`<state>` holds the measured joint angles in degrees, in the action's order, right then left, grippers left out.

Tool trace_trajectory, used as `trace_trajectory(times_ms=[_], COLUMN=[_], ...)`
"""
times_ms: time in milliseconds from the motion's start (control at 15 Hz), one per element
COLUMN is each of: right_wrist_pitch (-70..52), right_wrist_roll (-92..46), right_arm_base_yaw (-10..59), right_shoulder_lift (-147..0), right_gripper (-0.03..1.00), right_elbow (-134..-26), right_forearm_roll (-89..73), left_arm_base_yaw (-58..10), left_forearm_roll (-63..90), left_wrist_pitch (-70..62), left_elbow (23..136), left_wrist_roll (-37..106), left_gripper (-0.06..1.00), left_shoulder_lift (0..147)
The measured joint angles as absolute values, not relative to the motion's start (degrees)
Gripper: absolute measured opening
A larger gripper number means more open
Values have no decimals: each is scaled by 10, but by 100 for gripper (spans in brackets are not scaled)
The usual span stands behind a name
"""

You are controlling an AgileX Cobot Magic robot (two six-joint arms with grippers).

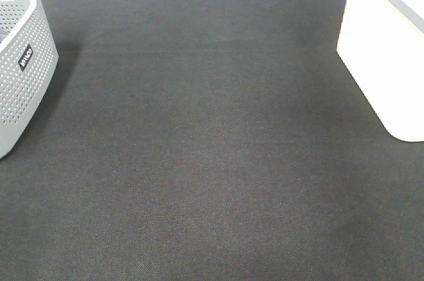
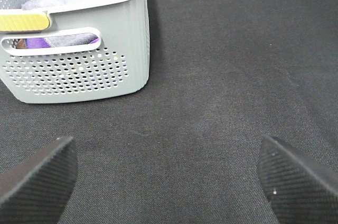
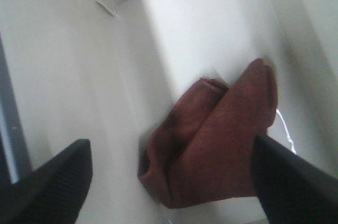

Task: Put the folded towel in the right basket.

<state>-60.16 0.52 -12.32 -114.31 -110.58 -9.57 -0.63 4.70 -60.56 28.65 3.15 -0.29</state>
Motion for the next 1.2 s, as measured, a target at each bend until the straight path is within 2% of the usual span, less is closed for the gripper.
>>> trace_trajectory(times_ms=[467,867,1200], right_wrist_pitch=[-617,-686,-695], right_wrist_roll=[-45,-33,-6], right_arm_base_yaw=[-105,9,30], right_shoulder_lift=[-1093,-1087,-1057], right_gripper=[79,79,79], right_elbow=[-1106,-1106,-1100], right_forearm_roll=[-186,-79,-43], left_arm_base_yaw=[-6,-6,-6], left_forearm_roll=[47,47,47], left_wrist_pitch=[-606,-606,-606], left_elbow=[286,286,286], left_wrist_roll=[32,32,32], left_gripper=[88,88,88], left_shoulder_lift=[-3,-3,-3])
